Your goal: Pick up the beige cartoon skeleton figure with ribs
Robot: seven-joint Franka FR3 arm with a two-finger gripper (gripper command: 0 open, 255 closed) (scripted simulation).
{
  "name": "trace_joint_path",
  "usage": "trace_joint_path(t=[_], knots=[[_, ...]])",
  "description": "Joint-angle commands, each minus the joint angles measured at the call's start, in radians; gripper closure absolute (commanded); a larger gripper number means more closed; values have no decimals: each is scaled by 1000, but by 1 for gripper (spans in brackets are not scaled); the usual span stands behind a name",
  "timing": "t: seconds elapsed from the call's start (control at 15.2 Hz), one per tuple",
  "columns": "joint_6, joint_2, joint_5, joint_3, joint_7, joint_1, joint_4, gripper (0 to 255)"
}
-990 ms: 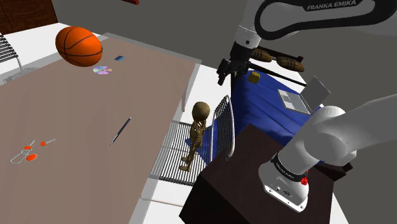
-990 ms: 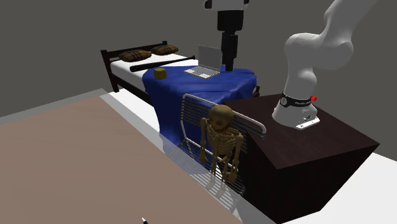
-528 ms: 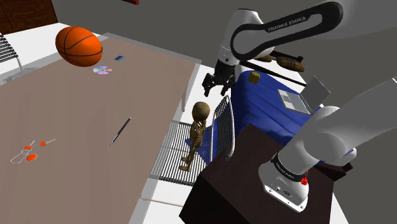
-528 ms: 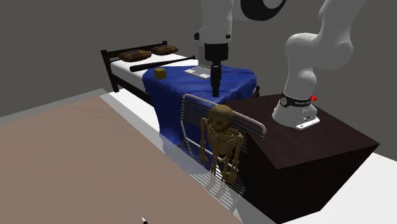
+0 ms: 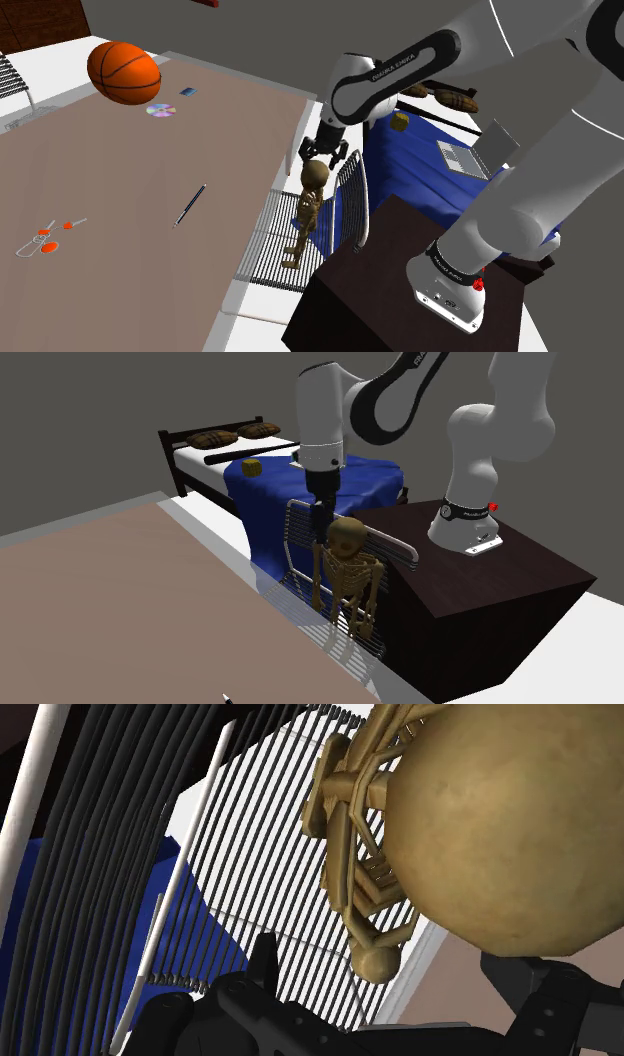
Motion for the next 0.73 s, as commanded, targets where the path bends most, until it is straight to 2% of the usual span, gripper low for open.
trace_joint_path(t=[0.0,0.46,0.53,0.66], knots=[[28,37,4,-2,-2,-2,7,0],[108,109,16,1,-16,0,-2,0],[109,109,16,0,-18,-1,-3,255],[110,109,17,1,-18,0,-4,255]])
